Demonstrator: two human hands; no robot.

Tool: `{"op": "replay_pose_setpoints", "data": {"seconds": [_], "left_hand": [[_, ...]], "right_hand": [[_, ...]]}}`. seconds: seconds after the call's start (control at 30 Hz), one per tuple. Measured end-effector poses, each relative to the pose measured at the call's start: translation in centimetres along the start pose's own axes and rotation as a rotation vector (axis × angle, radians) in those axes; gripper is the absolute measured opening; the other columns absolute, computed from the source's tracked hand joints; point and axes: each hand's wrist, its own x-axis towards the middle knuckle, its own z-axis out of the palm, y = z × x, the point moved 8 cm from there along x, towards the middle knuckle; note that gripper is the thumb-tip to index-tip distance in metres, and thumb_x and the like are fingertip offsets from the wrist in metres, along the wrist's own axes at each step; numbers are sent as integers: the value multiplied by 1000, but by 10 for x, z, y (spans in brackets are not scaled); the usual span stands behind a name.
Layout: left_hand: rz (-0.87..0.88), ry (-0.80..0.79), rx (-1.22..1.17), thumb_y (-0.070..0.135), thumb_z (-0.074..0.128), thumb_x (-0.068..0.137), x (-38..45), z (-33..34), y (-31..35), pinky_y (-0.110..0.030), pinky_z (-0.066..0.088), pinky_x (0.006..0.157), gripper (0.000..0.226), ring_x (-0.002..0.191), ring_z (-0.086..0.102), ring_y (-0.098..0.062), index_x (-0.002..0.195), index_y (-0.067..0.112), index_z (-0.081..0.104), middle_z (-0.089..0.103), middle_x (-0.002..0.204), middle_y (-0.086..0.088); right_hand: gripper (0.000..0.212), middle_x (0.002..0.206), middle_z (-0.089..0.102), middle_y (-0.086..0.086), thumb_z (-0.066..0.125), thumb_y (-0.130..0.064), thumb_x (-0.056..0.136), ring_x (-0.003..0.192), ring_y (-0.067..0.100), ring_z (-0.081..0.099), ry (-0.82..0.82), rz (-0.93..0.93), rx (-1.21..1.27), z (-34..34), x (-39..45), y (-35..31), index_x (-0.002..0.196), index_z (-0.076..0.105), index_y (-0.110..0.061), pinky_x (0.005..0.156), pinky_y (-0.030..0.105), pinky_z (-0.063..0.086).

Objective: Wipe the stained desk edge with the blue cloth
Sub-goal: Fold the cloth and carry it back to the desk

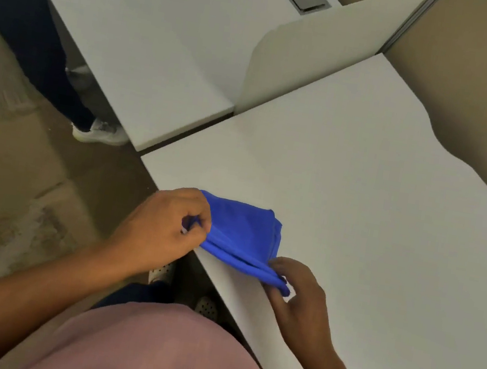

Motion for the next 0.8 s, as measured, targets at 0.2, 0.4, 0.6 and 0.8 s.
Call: {"op": "replay_pose_setpoints", "data": {"seconds": [0.2, 0.4, 0.6, 0.8], "left_hand": [[-139, -169, -256, 38, 60, 72, 67, -50, 5, -24, 46, 66, 16, 65, 59, -2, 71, 29, 73, 71, 73, 12], [-417, -411, -433, 23, 63, 93, 145, -11, -45, -31, 59, 68, 16, 71, 67, -16, 91, 20, 78, 66, 89, -2], [-461, -479, -270, 27, 87, 88, 168, 38, -92, -45, 64, 89, 36, 99, 76, -31, 117, 13, 70, 75, 110, -16], [-310, -342, -236, 13, 78, 96, 173, 34, -87, -38, 63, 90, 17, 99, 76, -25, 111, 19, 75, 78, 101, -10]], "right_hand": [[19, 98, 81, -2, 73, -40, 94, 95, 17, 77, -170, 145, 413, -53, 35, -43, 102, 78, -23, 85, 18, 56], [16, 96, 79, 12, 69, -25, 103, 87, 27, 75, -168, 357, 600, -50, 88, -19, 112, 73, -13, 76, 33, 64], [30, 111, 74, 20, 71, -28, 101, 94, 26, 72, -62, 575, 510, -2, 116, 35, 127, 66, -13, 89, 46, 62], [20, 103, 78, 5, 79, -28, 94, 101, 28, 77, 183, 688, 558, 12, 101, 55, 110, 68, -28, 83, 38, 64]]}}
